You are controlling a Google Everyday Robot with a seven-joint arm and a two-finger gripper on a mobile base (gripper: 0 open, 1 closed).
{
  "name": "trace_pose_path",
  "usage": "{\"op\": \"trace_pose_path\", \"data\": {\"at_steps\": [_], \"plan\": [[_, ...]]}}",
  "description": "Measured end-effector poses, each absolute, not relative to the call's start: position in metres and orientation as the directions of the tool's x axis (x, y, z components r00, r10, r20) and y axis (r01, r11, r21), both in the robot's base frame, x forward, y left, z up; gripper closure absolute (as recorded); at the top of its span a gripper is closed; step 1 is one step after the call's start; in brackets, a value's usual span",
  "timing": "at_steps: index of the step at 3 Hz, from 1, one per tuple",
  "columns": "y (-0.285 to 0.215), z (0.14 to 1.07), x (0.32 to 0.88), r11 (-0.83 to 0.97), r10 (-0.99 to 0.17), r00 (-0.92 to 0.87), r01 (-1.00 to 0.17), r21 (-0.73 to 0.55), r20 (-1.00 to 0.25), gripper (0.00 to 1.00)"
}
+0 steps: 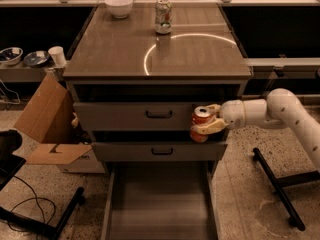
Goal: Pick coke can from bottom drawer and place on counter
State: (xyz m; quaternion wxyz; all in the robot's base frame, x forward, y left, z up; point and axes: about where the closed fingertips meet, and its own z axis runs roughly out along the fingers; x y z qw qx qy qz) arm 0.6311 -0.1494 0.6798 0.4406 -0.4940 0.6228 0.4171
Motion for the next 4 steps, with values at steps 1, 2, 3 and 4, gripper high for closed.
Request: {"op": "trace_pose_path", "data": {"at_steps": [1, 2, 3, 4], "plan": [[-0.143, 0.703, 0.608, 0.215, -0.253, -0.125, -0.974, 0.070, -0.959, 1.00], [-0.134, 0.758, 0.565, 0.266, -0.299, -0.143, -0.962, 0.062, -0.943, 1.00], [-0.130, 0.817, 0.550, 0.293, -0.340, -0.155, -0.955, 0.052, -0.928, 1.00], [-0.147, 0.884, 0.582, 0.360, -0.328, -0.125, -0.933, -0.001, -0.936, 1.00]]}}
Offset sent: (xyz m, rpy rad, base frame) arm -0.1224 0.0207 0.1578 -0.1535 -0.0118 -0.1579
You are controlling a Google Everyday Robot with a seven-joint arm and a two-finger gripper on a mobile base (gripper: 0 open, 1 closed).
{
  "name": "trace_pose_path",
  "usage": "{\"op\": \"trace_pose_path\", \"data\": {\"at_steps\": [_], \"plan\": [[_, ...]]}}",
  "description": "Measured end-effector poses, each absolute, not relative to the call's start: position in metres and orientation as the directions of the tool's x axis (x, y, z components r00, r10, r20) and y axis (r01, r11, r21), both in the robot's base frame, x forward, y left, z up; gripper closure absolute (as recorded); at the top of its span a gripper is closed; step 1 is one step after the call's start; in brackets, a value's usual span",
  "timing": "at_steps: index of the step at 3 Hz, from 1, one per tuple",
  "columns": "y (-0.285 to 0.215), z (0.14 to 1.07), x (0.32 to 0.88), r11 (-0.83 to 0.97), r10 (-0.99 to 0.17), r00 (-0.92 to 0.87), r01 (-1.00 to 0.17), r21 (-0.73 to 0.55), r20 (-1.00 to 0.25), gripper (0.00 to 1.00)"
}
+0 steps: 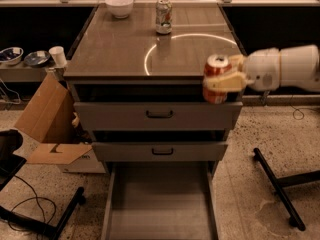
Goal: Pick coke can from bottom drawer and place on counter
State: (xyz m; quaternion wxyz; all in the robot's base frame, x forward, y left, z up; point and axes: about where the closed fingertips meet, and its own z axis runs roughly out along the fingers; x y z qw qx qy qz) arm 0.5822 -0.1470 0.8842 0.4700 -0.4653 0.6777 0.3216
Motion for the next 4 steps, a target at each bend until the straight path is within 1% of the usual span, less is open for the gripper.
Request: {"op": "trace_pose_path", "data": {"at_steps": [1, 2, 3, 4], "plan": [[-0.172, 0.953, 0.638, 0.477, -0.295, -0.072, -0.875, -0.081, -0.953, 1.00], [-0.195, 0.994, 0.723, 0.621, -0.239, -0.017, -0.771, -0.140, -0.971, 1.00], [-0.205, 0.969, 0.790, 0.695, -0.204, -0.066, -0.712, -0.097, -0.977, 1.00], [-0.218, 0.903, 0.855, 0.752, -0.155, -0.154, -0.659, -0.015, -0.976, 1.00]]}}
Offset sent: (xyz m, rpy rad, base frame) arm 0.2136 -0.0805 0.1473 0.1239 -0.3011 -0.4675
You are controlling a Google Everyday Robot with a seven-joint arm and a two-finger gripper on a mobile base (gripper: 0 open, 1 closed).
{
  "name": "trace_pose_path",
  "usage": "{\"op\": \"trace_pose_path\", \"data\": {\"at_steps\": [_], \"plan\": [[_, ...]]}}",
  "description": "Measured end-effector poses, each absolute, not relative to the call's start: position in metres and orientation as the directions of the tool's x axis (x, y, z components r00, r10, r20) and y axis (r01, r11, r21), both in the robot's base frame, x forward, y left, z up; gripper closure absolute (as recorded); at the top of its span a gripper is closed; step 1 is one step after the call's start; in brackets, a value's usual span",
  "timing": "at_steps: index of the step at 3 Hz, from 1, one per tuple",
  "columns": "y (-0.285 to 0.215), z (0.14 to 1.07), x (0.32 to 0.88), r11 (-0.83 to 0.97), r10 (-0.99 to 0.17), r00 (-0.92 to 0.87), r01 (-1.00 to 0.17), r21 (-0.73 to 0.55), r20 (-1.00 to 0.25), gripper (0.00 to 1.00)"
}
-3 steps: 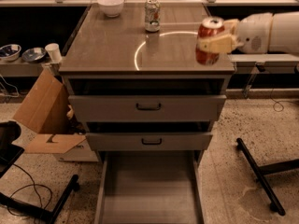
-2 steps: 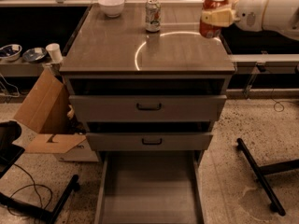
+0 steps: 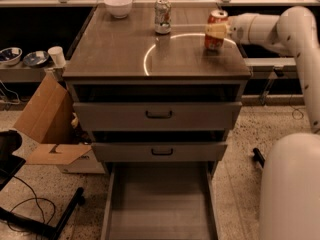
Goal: Pick coke can from bottom drawer and place on counter
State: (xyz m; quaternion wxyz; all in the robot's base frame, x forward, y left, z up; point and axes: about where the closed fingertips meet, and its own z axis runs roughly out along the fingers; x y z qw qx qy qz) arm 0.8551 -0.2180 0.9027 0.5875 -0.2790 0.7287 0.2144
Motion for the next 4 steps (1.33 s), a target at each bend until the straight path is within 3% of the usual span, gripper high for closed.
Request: {"op": "trace_pose_path", "data": {"at_steps": [1, 4], "plan": [[-0.2279, 0.8743, 0.8715, 0.768, -0.126, -0.187, -0.640, 0.023, -0.974, 1.00], [-0.2272, 0.8804, 0.8718, 0.768, -0.127, -0.187, -0.640, 0.023, -0.974, 0.28]]}}
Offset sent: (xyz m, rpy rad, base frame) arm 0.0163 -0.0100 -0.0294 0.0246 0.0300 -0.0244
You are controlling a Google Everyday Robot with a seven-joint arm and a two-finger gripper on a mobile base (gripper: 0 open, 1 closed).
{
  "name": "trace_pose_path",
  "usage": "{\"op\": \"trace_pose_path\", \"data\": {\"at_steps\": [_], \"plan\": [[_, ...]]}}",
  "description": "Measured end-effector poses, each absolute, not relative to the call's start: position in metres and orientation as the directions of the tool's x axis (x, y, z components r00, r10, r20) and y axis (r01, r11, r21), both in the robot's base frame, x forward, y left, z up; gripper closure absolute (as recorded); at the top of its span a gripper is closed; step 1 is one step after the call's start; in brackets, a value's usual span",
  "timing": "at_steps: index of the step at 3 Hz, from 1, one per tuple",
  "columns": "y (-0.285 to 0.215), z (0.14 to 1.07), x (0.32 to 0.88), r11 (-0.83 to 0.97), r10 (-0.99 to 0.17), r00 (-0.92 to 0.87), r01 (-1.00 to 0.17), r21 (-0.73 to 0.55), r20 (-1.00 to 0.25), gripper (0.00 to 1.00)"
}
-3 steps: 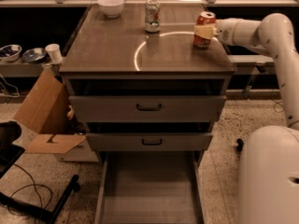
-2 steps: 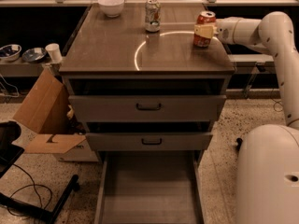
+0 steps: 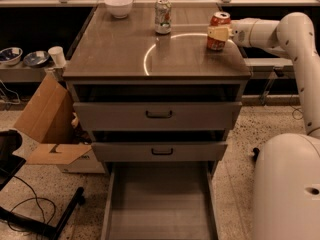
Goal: Pick coke can from bottom drawer and place on counter
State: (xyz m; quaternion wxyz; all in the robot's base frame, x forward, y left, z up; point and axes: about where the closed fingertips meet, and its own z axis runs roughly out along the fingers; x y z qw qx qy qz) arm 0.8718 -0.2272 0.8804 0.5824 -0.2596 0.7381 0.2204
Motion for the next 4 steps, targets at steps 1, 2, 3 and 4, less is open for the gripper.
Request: {"op": "trace_pose_path", "data": {"at_steps": [1, 2, 3, 4], "plan": [[-0.224, 0.899, 0.857, 0.742, -0.134, -0.156, -0.671, 0.005, -0.979, 0.04], [-0.230, 0.925, 0.827, 0.713, -0.173, -0.130, -0.700, -0.033, -0.976, 0.00], [-0.253, 0.964, 0.774, 0.718, -0.280, -0.103, -0.683, -0.137, -0.955, 0.00], [-0.275, 0.991, 0.728, 0.744, -0.393, -0.122, -0.625, -0.237, -0.911, 0.00]]}}
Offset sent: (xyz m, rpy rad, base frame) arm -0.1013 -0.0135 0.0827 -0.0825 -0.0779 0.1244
